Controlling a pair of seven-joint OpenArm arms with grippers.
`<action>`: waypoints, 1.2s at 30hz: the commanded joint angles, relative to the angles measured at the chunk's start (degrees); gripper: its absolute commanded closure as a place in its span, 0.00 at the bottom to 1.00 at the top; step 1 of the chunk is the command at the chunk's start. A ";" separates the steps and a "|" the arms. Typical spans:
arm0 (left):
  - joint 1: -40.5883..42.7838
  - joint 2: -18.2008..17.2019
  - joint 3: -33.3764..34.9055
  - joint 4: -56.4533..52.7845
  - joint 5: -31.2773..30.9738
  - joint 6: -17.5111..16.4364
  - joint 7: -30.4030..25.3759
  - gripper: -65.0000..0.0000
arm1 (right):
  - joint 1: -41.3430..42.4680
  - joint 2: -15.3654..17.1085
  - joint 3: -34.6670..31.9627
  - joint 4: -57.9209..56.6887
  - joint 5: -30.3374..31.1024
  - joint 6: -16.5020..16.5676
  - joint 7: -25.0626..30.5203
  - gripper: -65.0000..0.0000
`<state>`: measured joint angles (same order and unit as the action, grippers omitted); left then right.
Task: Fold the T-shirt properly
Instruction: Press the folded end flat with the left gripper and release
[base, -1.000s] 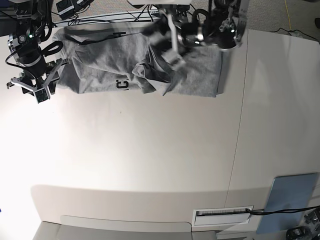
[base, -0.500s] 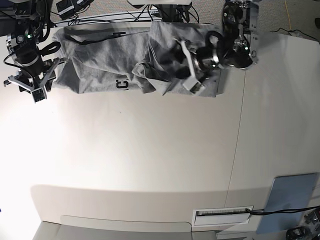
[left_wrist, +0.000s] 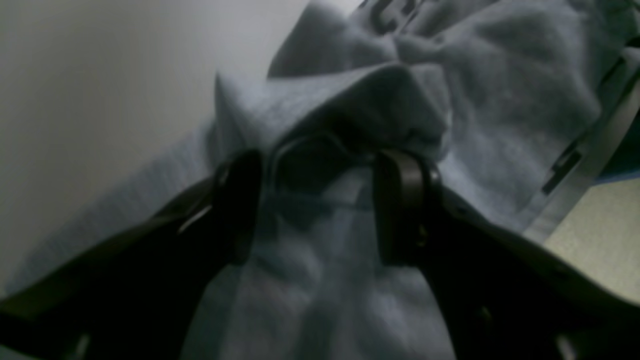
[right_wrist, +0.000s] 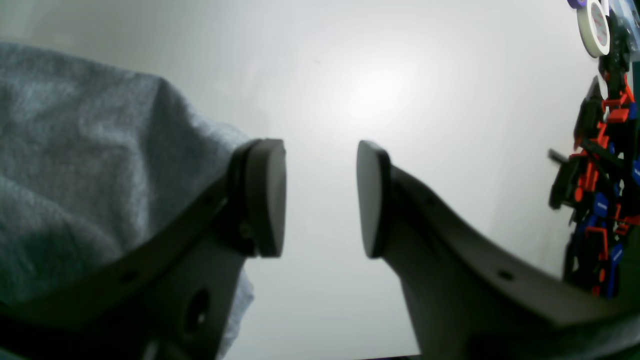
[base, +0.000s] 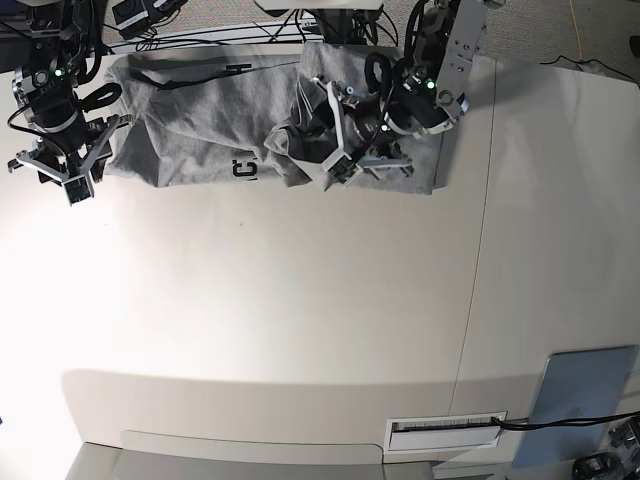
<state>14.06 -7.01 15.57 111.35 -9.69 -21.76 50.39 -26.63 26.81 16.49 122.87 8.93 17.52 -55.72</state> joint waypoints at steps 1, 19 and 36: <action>-0.63 0.20 0.46 0.98 -1.03 0.22 -2.10 0.47 | 0.28 0.98 0.50 0.76 -0.35 -0.50 0.52 0.64; -8.96 0.07 -6.86 0.63 -17.35 0.02 -0.79 0.47 | 0.26 0.98 2.38 0.76 1.55 -0.90 -1.97 0.64; 1.03 0.02 -6.23 -0.92 -4.44 -6.82 -1.64 1.00 | 0.26 0.98 12.66 0.76 12.72 2.47 -3.45 0.64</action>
<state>15.38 -7.16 9.26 109.69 -13.26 -28.38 49.80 -26.52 26.76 28.51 122.87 21.56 20.34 -60.03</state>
